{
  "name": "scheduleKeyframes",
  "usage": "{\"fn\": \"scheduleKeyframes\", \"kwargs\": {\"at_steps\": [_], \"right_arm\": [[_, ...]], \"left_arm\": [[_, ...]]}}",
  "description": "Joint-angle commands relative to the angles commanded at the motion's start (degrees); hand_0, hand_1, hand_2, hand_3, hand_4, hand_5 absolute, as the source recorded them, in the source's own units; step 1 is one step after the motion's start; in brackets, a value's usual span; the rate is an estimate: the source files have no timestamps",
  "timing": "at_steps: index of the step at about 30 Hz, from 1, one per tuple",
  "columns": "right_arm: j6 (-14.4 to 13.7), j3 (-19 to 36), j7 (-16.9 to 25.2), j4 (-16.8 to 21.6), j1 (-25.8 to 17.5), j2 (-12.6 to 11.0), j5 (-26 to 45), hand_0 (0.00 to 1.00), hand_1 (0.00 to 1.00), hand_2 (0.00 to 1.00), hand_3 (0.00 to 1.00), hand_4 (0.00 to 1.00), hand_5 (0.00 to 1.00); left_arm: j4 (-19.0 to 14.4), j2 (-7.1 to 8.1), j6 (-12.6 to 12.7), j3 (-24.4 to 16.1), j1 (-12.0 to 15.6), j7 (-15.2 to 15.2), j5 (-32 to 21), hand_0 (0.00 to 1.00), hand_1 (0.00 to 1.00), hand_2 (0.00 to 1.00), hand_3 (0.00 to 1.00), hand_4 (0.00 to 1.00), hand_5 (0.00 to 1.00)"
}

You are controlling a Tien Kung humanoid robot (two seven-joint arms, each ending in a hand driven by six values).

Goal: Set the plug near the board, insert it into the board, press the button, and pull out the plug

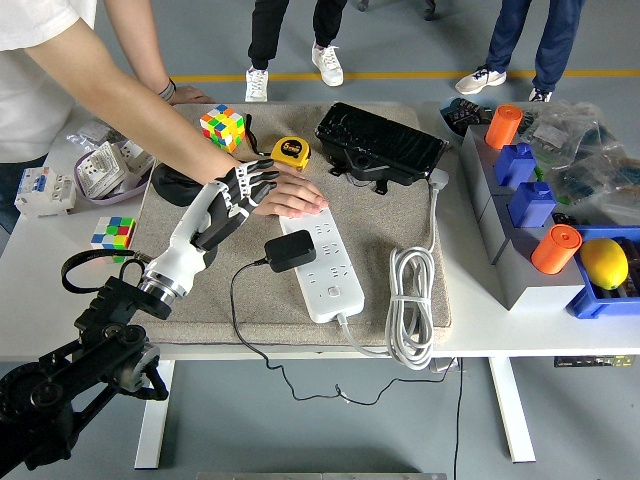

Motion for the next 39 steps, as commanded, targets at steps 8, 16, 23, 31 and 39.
{"fn": "scheduleKeyframes", "kwargs": {"at_steps": [8, 16, 23, 31, 39], "right_arm": [[0.0, 0.45, -0.03, -0.06, -0.17, 0.2, -0.05, 0.607, 0.587, 0.545, 0.544, 0.817, 0.256], [0.02, 0.67, -0.08, -0.05, -0.29, 0.36, -0.11, 0.607, 0.587, 0.544, 0.544, 0.817, 0.257], [0.01, 1.02, -0.07, -0.08, -0.27, 0.39, -0.17, 0.608, 0.588, 0.544, 0.544, 0.817, 0.257], [0.0, 1.05, -0.06, -0.03, -0.32, 0.25, -0.22, 0.606, 0.588, 0.544, 0.544, 0.818, 0.256], [0.03, 1.2, -0.06, -0.01, -0.17, 0.24, -0.24, 0.606, 0.588, 0.544, 0.544, 0.818, 0.255]], "left_arm": [[-6.18, 1.71, -9.05, -2.78, -1.12, 12.97, 15.75, 0.13, 0.197, 0.238, 0.875, 0.736, 0.155], [-9.28, 2.56, -18.47, -0.97, -2.64, 25.7, 23.13, 0.097, 0.221, 0.24, 0.871, 0.734, 0.002], [-9.62, 2.93, -20.13, 3.69, -4.46, 28.88, 24.58, 0.092, 0.246, 0.256, 0.854, 0.755, 0.002], [-8.81, 2.13, -21.07, 7.25, -5.91, 31.33, 27.37, 0.083, 0.252, 0.259, 0.855, 0.754, 0.002], [-6.76, 1.03, -21.75, 9.77, -7.16, 33.72, 31.2, 0.08, 0.249, 0.257, 0.864, 0.766, 0.002]]}}
